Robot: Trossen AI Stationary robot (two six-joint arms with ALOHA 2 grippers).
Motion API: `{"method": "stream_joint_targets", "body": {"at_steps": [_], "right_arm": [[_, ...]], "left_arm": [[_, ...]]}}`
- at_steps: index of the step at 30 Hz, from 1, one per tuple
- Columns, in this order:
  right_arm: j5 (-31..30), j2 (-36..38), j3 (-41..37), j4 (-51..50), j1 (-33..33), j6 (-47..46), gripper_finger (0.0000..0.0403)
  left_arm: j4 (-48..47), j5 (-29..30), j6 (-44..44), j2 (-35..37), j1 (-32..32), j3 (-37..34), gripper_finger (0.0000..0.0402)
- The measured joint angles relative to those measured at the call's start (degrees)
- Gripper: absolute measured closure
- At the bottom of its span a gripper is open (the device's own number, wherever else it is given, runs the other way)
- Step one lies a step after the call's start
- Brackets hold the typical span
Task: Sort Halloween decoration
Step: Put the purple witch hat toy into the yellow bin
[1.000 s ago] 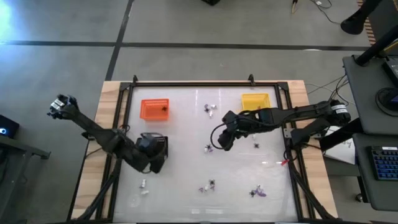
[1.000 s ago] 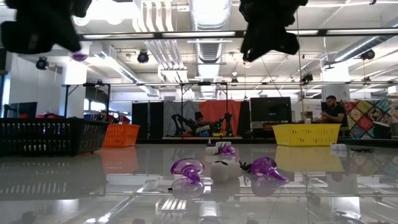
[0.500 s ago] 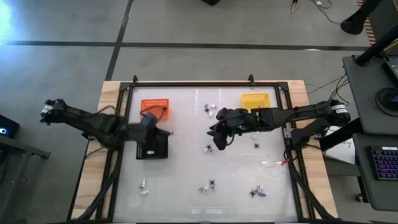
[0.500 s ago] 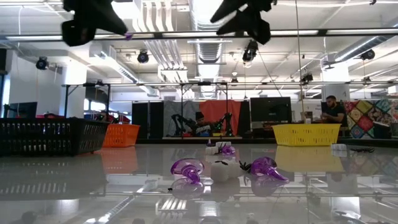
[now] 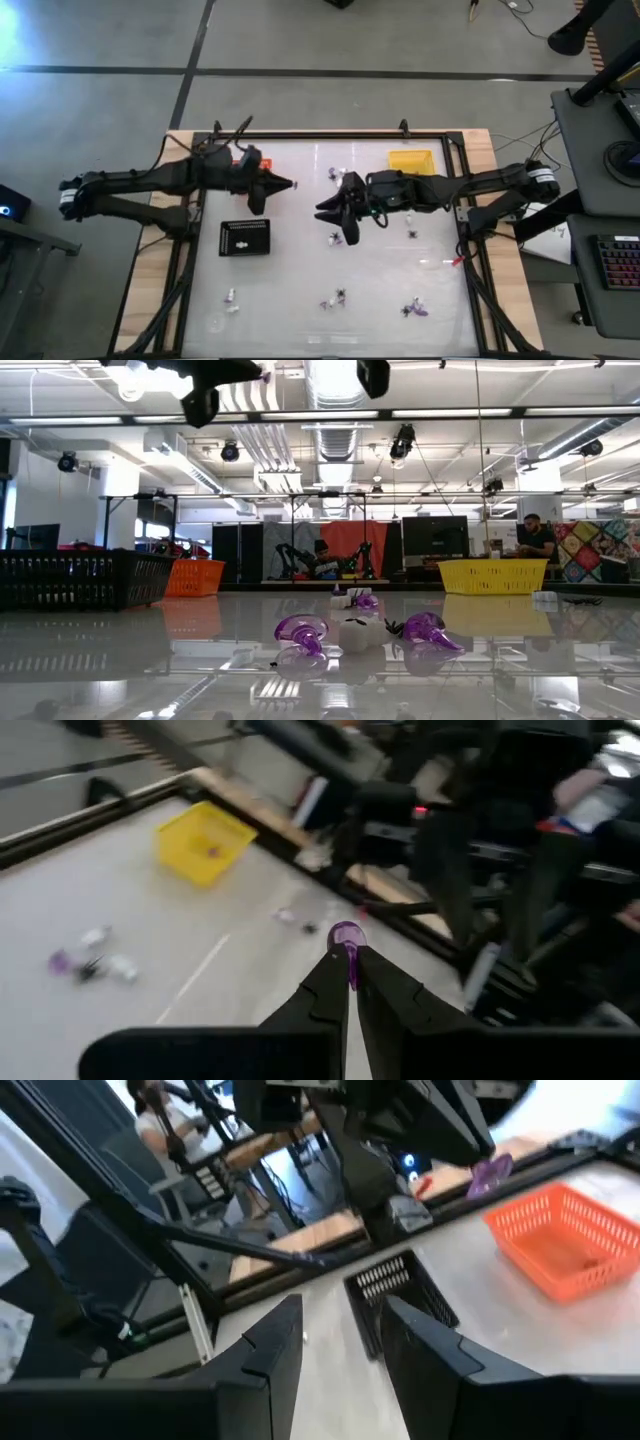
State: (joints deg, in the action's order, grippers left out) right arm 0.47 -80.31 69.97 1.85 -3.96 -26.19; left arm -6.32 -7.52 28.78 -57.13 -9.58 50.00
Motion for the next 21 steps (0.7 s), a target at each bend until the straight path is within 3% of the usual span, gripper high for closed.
{"method": "stream_joint_targets", "body": {"at_steps": [9, 15, 21], "right_arm": [[-0.45, -0.51, 0.00, 6.12, 1.60, 2.87, 0.0275], [-0.46, -0.51, 0.00, 7.47, 2.41, 3.58, 0.0275], [-0.50, -0.51, 0.00, 7.78, 2.89, 3.50, 0.0275]], "left_arm": [[11.02, -18.93, -6.49, -4.72, -3.88, 0.02, 0.0401], [16.10, -23.90, -6.88, -7.26, -4.33, 0.02, 0.0401], [18.28, -25.12, -6.89, -9.20, -4.76, 0.26, 0.0401]]}}
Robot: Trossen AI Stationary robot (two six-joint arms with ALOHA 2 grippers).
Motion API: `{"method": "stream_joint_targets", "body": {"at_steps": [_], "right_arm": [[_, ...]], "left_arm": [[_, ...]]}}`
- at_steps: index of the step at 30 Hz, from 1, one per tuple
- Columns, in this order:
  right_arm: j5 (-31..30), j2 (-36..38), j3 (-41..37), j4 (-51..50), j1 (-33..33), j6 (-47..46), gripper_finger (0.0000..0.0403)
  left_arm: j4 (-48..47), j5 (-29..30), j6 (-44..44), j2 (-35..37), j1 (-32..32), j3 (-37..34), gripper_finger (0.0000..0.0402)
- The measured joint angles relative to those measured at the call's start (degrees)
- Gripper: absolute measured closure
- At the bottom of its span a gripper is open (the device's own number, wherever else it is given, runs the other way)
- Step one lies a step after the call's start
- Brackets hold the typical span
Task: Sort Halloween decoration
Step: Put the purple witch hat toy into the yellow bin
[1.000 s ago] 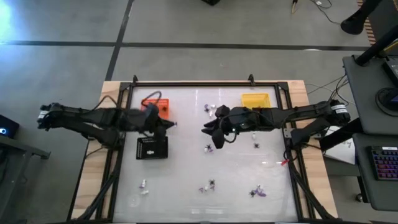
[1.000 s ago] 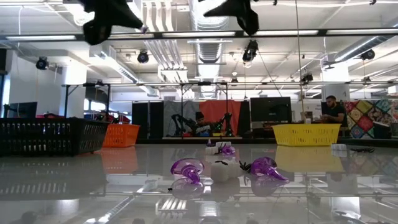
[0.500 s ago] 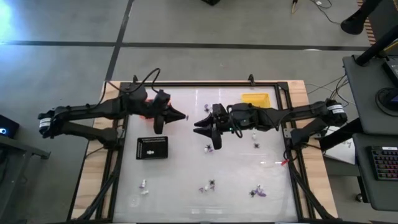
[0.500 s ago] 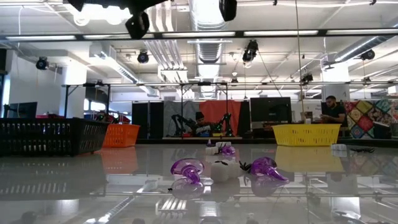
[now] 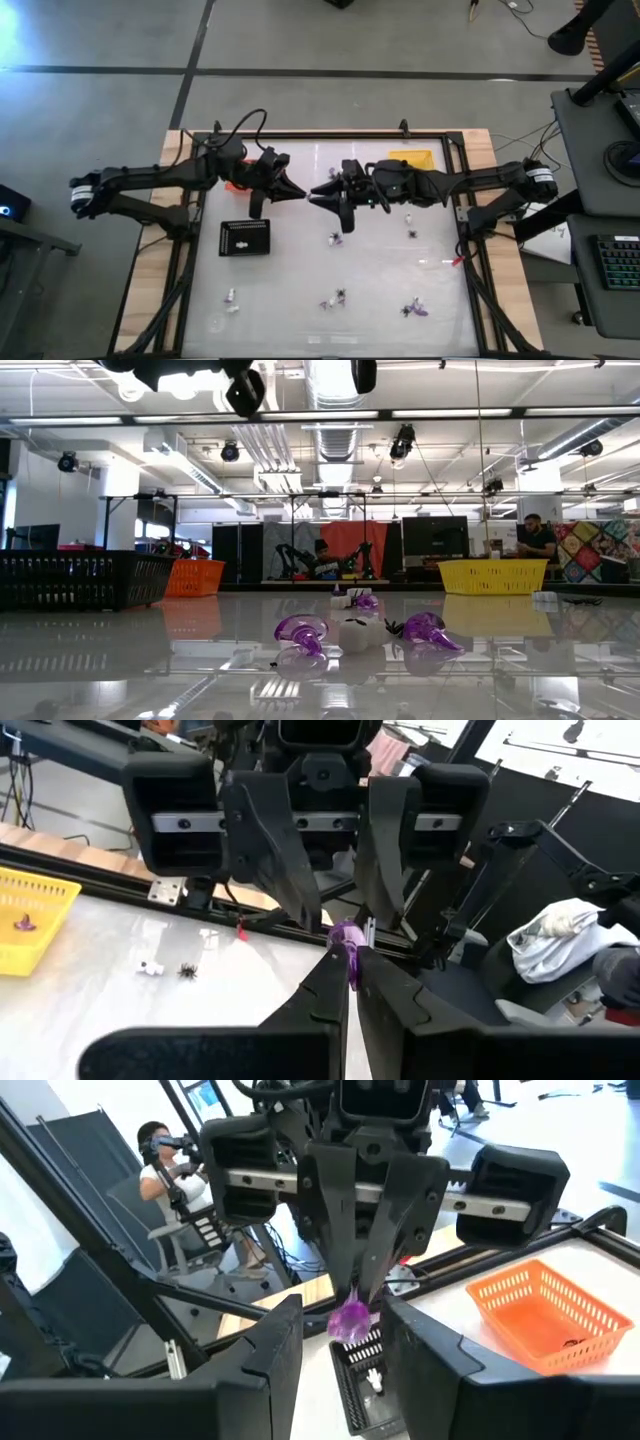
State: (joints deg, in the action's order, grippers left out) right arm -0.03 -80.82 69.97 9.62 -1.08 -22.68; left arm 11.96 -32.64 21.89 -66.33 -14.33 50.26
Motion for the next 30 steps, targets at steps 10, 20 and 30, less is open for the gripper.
{"method": "stream_joint_targets", "body": {"at_steps": [10, 20, 30], "right_arm": [[0.07, 0.00, 0.00, 0.12, 0.98, 0.19, 0.0275], [-0.18, 0.02, 0.00, -0.96, 1.17, -0.11, 0.0311], [-0.13, 0.02, 0.04, -1.96, 1.42, -3.57, 0.0327]], "left_arm": [[0.02, -3.47, -2.10, -4.91, -0.45, 6.33, 0.0401], [-1.38, -4.96, -2.19, -8.52, -1.05, 7.04, 0.0401], [-1.94, -7.03, -2.75, -7.64, -2.70, 6.98, 0.0401]]}}
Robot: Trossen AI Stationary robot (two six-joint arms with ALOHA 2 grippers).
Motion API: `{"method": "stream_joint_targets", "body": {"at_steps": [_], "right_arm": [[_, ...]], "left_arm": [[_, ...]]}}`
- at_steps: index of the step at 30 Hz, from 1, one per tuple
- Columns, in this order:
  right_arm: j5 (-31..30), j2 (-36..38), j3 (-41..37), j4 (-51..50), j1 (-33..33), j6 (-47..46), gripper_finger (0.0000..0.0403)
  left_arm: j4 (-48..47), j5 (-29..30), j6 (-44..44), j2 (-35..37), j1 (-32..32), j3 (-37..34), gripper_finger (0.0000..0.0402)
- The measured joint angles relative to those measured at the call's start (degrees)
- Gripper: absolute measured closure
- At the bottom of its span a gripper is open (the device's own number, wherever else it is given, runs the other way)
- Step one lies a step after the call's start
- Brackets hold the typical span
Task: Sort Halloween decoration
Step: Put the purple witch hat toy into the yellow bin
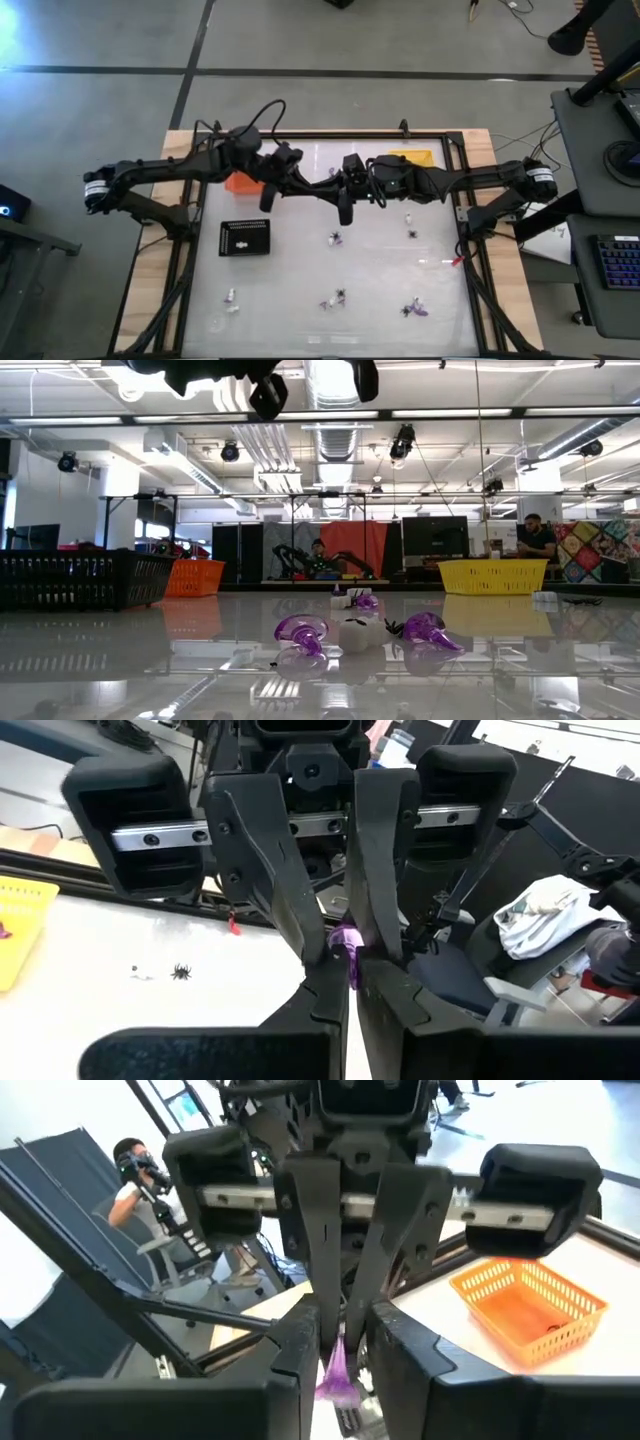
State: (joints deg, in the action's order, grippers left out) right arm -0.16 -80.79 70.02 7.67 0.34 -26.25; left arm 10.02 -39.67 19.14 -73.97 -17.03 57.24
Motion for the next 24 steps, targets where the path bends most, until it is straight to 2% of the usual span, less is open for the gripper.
{"method": "stream_joint_targets", "body": {"at_steps": [11, 24], "right_arm": [[0.29, 0.00, -0.02, -0.14, 0.42, -0.18, 0.0285], [0.33, 0.00, -0.02, -1.01, 0.42, -1.19, 0.0328]], "left_arm": [[0.37, -1.80, -0.20, 0.23, -0.15, -0.01, 0.0401], [0.07, -2.88, -0.22, 0.61, -1.27, -0.01, 0.0401]]}}
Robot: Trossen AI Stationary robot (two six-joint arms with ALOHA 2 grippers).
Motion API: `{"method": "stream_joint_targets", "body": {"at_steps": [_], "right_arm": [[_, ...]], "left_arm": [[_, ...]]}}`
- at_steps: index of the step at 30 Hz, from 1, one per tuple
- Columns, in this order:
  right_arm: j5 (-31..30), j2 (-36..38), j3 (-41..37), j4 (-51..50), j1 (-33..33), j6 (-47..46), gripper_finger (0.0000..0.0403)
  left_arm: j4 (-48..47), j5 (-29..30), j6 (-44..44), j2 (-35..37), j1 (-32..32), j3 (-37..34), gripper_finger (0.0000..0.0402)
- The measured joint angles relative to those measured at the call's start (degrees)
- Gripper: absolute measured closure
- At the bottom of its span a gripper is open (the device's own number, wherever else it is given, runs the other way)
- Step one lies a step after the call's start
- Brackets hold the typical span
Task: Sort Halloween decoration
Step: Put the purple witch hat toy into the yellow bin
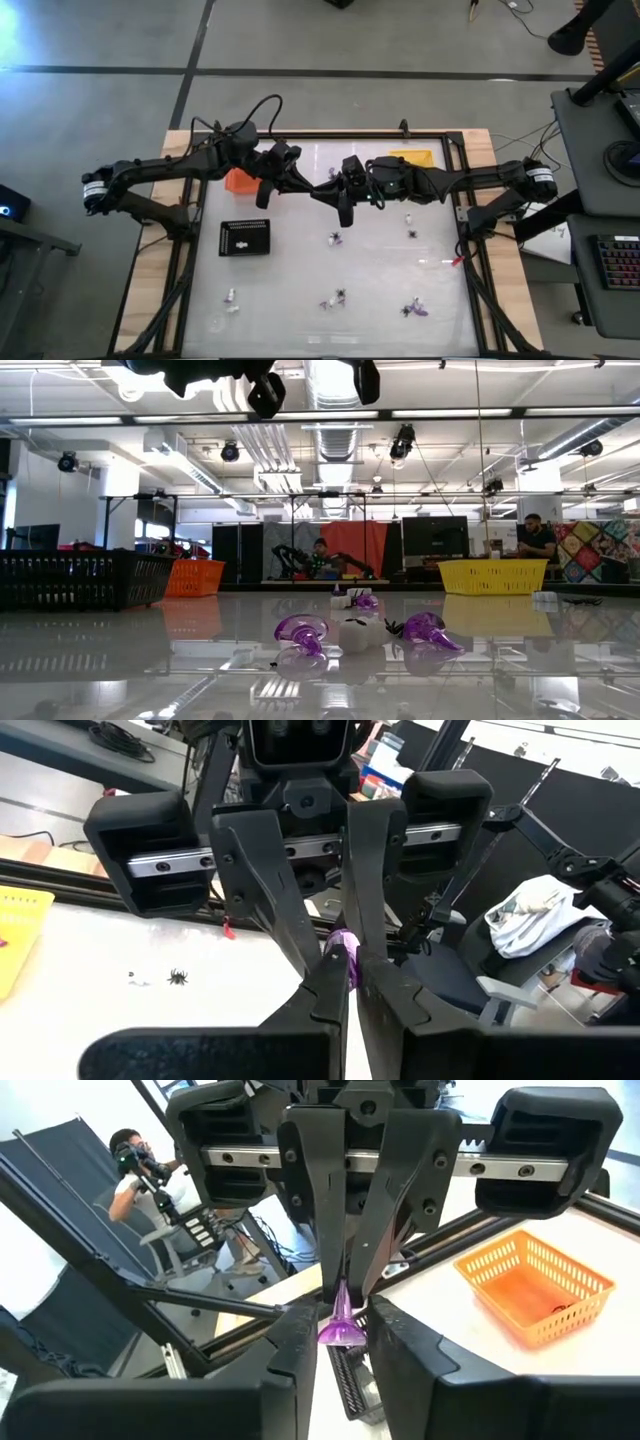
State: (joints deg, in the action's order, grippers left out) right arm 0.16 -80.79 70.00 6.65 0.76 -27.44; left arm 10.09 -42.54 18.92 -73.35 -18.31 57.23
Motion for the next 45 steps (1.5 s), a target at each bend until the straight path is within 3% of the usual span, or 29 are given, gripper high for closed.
{"method": "stream_joint_targets", "body": {"at_steps": [8, 28, 45], "right_arm": [[-0.11, 0.00, 0.00, 0.05, 0.06, -2.42, 0.0363], [-0.57, 0.00, -0.04, 1.03, 0.17, -4.96, 0.0369], [-0.95, 0.00, -0.11, -3.38, 0.17, -5.19, 0.0369]], "left_arm": [[-0.04, -0.02, 0.00, -0.01, 0.00, 0.13, 0.0401], [0.04, -0.20, 1.01, 0.28, -1.01, 0.26, 0.0400], [-1.65, -0.24, 1.07, 4.01, -2.15, 0.39, 0.0336]]}}
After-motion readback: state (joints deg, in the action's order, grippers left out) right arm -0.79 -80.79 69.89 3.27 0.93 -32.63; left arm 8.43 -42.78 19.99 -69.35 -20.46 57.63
